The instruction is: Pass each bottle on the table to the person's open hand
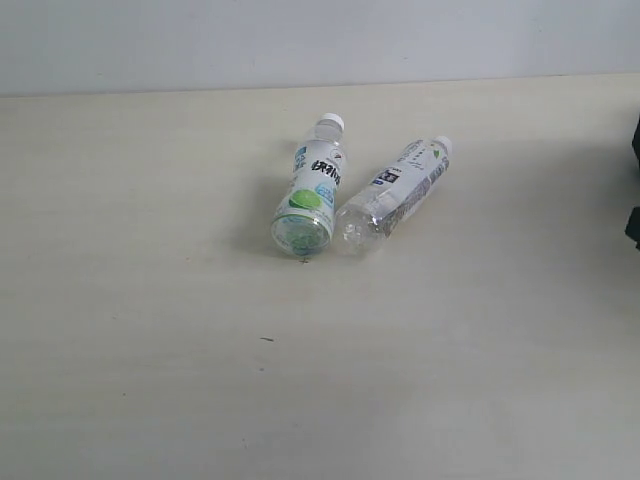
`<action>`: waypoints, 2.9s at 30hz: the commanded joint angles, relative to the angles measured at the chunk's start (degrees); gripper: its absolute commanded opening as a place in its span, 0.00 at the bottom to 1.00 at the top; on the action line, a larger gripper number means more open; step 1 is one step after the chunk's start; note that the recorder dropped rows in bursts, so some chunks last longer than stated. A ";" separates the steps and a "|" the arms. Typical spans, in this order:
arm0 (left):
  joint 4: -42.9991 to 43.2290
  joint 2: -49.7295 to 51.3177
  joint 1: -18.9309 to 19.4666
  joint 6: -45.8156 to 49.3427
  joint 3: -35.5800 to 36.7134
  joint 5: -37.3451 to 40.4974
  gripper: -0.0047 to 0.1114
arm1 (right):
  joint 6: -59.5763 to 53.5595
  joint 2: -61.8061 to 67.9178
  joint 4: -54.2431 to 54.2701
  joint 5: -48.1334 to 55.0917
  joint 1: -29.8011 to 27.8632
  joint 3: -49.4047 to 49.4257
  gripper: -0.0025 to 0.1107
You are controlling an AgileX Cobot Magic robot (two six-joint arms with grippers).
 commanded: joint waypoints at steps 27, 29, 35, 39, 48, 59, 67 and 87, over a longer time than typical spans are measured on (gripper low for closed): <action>0.19 -0.27 -0.06 -0.16 0.18 -0.42 0.06 | -23.52 -24.23 16.80 4.52 0.00 4.58 0.02; 0.19 -0.27 -0.06 -0.16 0.18 -0.42 0.06 | -23.52 -24.32 16.80 4.40 0.00 4.58 0.02; 0.19 -0.27 -0.06 -0.16 0.18 -0.42 0.06 | -23.52 -26.87 16.80 3.99 0.00 4.68 0.02; 0.19 -0.27 -0.06 -0.16 0.18 -0.42 0.06 | -23.52 -29.90 16.70 3.06 0.00 4.94 0.02; 0.19 -0.27 -0.06 -0.16 0.18 -0.42 0.06 | -21.12 -37.08 15.53 -8.40 0.00 8.39 0.02; 0.19 -0.27 -0.06 -0.16 0.18 -0.42 0.06 | 4.76 -40.57 -7.31 -11.84 0.00 8.54 0.02; 0.19 -0.27 -0.06 -0.16 0.18 -0.42 0.06 | 35.26 -40.57 -33.04 -13.23 0.00 8.58 0.02; 0.19 -0.27 -0.06 -0.16 0.18 -0.42 0.06 | 49.12 -40.57 -52.05 -17.73 0.00 15.89 0.02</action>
